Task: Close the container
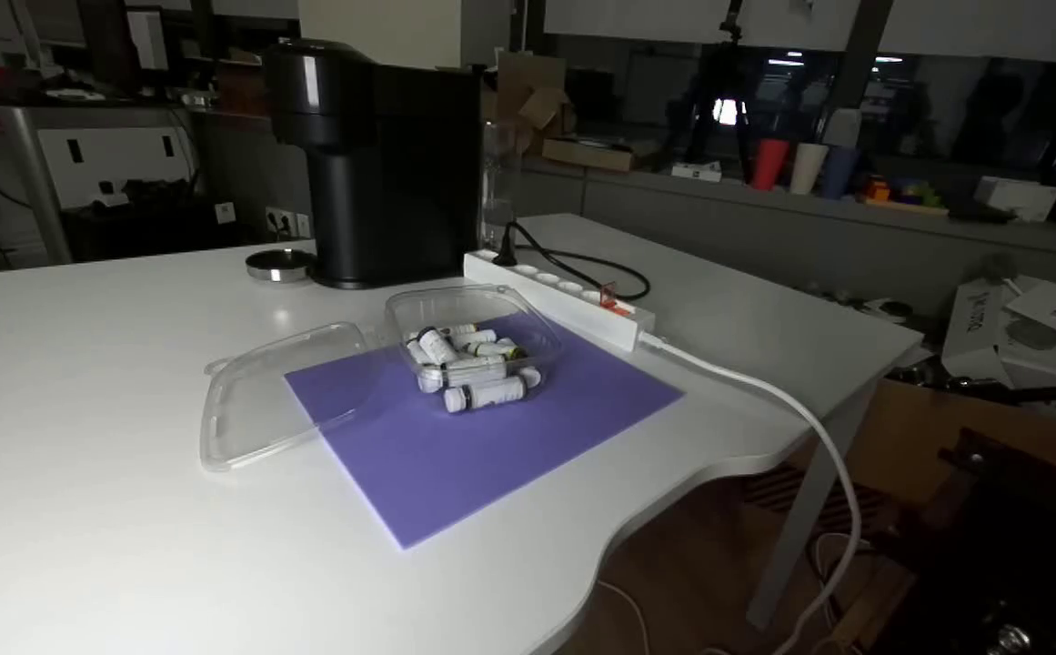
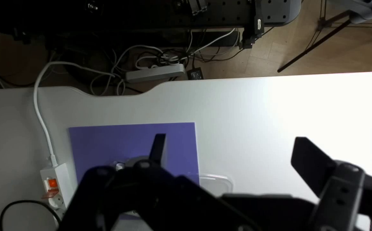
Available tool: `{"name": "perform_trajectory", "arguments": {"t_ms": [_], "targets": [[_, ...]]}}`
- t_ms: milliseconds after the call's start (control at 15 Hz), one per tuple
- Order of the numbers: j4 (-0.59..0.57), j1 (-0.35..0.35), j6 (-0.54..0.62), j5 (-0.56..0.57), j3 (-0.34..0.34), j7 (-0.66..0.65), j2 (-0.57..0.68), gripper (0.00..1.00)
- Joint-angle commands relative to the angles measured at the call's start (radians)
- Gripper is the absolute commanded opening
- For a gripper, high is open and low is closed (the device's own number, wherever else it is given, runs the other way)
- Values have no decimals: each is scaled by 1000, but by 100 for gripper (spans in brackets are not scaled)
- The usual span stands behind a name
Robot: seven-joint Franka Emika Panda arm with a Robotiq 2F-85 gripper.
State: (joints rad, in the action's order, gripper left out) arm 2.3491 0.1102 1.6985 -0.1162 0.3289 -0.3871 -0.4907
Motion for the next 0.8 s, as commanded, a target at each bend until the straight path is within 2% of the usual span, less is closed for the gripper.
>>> {"name": "perform_trajectory", "arguments": {"t_ms": [0, 67, 200, 400, 600, 733], "targets": [[-1, 19, -1, 7, -16, -7, 3, 100], [-1, 19, -1, 7, -16, -7, 3, 100], [5, 9, 28, 79, 17, -51, -2, 100], [30, -9, 93, 238, 38, -52, 18, 100], [86, -34, 240, 432, 36, -68, 54, 100], [118, -44, 344, 501, 12, -57, 96, 100]]}}
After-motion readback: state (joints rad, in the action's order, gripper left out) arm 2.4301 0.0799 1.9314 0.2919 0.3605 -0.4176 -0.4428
